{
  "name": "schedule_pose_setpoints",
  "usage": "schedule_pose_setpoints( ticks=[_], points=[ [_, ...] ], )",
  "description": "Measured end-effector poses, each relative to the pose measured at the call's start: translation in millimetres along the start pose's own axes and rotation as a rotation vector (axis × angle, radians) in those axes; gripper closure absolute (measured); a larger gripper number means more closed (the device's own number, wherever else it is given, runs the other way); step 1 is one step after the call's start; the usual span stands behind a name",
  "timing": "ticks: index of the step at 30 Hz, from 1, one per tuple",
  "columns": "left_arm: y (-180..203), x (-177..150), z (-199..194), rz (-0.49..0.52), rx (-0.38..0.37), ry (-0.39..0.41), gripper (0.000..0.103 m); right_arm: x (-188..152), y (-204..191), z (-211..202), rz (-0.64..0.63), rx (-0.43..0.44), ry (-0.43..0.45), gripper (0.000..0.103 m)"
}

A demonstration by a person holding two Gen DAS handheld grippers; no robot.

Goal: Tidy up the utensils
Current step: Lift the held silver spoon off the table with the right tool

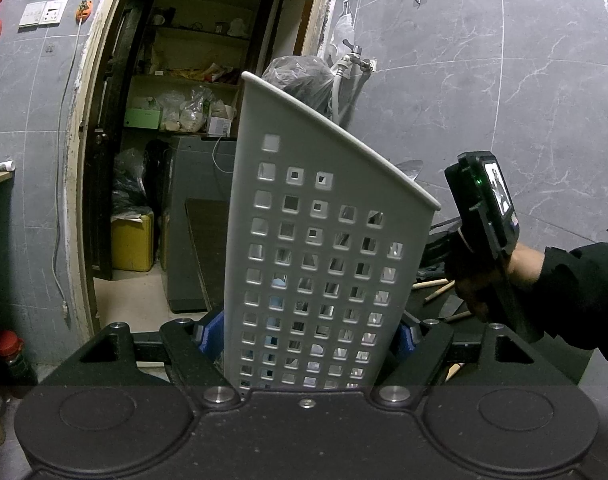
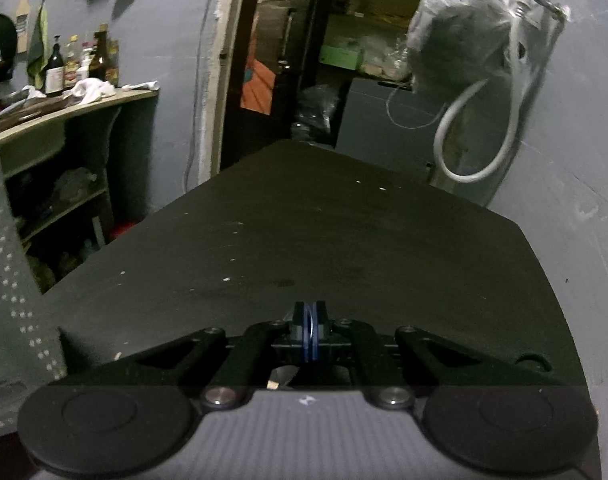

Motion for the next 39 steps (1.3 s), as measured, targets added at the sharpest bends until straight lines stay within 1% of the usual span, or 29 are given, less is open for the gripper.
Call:
schedule_pose_setpoints(
  ticks=[8,12,15,20,24,29,35,39],
  points=[
    [-1,0,0,0.0,0.0,0.0,0.024,-7,-34,-16,-0.124,0.007,0.011,0.1],
    [0,0,0,0.0,0.0,0.0,0.024,-11,-44,-21,-0.139,0.023,0.006,0.1],
    [0,0,0,0.0,0.0,0.0,0.024,-14,-48,-20,-0.159,0.019,-0.007,0.099],
    [0,0,0,0.0,0.0,0.0,0.024,-16,-42,-16,-0.135,0.016,-0.02,0.097],
    [-1,0,0,-0.001,0.0,0.0,0.024,-12,-37,-14,-0.105,0.019,-0.025,0.098],
    [-1,0,0,0.0,0.0,0.001,0.024,-2,-28,-27,-0.055,0.012,0.035,0.1],
    [-1,0,0,-0.001,0.0,0.0,0.024,0,-24,-42,-0.026,0.015,0.083,0.103],
    [-1,0,0,-0.001,0.0,0.001,0.024,0,-25,-41,-0.03,0.011,0.067,0.102]
  ],
)
Point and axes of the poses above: each gripper's, at about its wrist camera, not at the fingertips, and z roughly the way its jaws point, y to its right, x to its top, the point moved 9 cm from there along z, roughly the way its jaws point, and after that the axes turned 1 degree about z, right-handed, at the moved point
